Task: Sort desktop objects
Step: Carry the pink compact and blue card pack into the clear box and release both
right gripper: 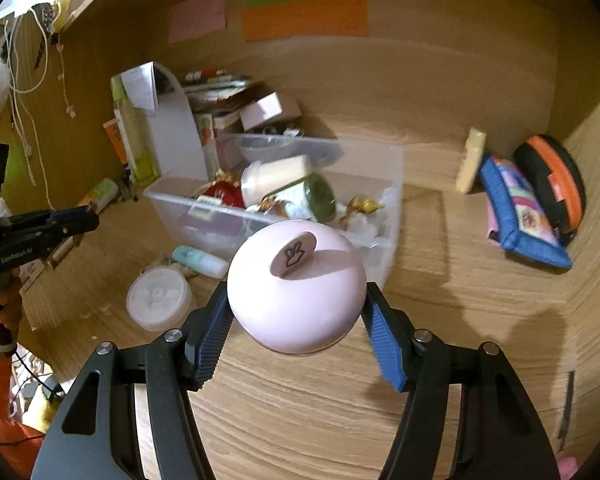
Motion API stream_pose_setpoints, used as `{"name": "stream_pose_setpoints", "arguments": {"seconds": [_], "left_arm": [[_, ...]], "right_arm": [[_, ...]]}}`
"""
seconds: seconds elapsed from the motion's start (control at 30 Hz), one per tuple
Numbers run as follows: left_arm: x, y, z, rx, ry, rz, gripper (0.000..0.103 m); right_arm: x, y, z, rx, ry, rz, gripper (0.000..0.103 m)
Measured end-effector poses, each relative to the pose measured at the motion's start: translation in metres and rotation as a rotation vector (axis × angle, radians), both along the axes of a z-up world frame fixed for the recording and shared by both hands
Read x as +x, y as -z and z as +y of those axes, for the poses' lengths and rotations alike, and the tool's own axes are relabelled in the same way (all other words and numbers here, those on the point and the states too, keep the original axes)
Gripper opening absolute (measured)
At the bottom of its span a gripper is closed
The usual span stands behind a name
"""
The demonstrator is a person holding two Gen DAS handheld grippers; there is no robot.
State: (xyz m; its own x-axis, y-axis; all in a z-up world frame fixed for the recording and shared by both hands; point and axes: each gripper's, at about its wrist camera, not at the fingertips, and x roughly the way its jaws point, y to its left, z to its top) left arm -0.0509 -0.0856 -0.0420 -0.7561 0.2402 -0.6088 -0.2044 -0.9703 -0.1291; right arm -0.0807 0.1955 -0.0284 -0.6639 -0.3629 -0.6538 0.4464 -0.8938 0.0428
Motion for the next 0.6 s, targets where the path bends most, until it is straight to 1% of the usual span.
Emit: {"name": "stream_pose_setpoints", "arguments": {"seconds": [0.17,0.37,0.6], "left_arm": [[-0.012,-0.016,0.002,0.019,0.004,0.032,0.026],[-0.034,-0.036,0.003,0.056,0.005,0.057,0.026],[-0.060,-0.046,0.012,0.077,0.016,0.060,0.026]], "right_arm": [[-0.005,-0.013,0.005,0.001,0.011,0.036,0.060],[-0.023,-0.025,0.011,-0.022,0.025,0.059,0.060],[-0.048,-0.040,0.008,-0.038,0.026,0.094,0.060]]}}
